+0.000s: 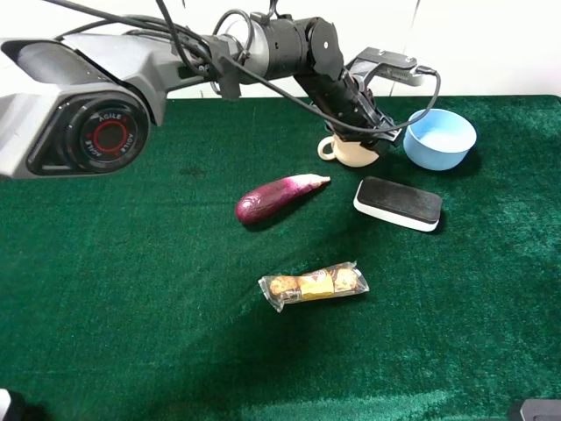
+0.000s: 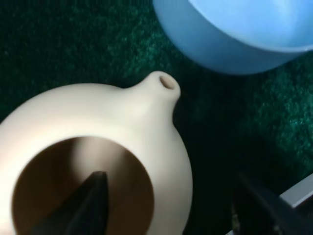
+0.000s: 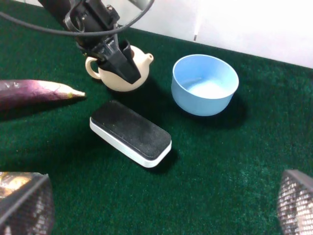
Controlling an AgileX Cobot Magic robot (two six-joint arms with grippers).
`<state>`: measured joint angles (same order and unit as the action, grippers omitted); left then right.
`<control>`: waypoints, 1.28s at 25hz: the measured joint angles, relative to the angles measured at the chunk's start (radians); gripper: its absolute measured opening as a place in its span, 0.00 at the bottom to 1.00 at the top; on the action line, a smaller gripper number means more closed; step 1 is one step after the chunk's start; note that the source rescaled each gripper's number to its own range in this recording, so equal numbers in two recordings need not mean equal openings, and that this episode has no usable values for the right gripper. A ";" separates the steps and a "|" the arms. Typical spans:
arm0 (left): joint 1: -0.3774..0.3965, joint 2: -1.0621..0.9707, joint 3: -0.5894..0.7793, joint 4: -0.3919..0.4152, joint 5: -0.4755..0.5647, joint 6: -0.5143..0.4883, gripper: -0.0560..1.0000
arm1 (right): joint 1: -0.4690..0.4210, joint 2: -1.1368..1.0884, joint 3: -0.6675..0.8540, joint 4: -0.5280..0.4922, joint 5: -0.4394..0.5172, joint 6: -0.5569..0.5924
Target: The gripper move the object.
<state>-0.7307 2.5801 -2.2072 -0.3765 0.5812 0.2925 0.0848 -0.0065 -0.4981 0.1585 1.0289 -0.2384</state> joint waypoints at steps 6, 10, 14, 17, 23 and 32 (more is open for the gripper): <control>0.000 0.000 -0.048 0.067 0.033 0.001 0.79 | 0.000 0.000 0.000 0.000 0.000 0.000; 0.000 0.000 -0.098 0.114 0.079 0.001 0.81 | 0.000 0.000 0.000 0.000 0.000 0.000; 0.000 0.000 -0.177 0.173 0.152 0.002 0.85 | 0.000 0.000 0.000 0.000 0.000 0.000; 0.000 0.000 -0.238 0.221 0.224 0.003 0.95 | 0.000 0.000 0.000 0.000 0.000 0.000; 0.000 0.000 -0.369 0.274 0.438 0.019 1.00 | 0.000 0.000 0.000 0.000 0.000 0.000; 0.000 -0.156 -0.357 0.368 0.583 -0.004 1.00 | 0.000 0.000 0.000 0.000 -0.001 0.000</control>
<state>-0.7307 2.4244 -2.5642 -0.0085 1.1646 0.2886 0.0848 -0.0065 -0.4981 0.1585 1.0279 -0.2384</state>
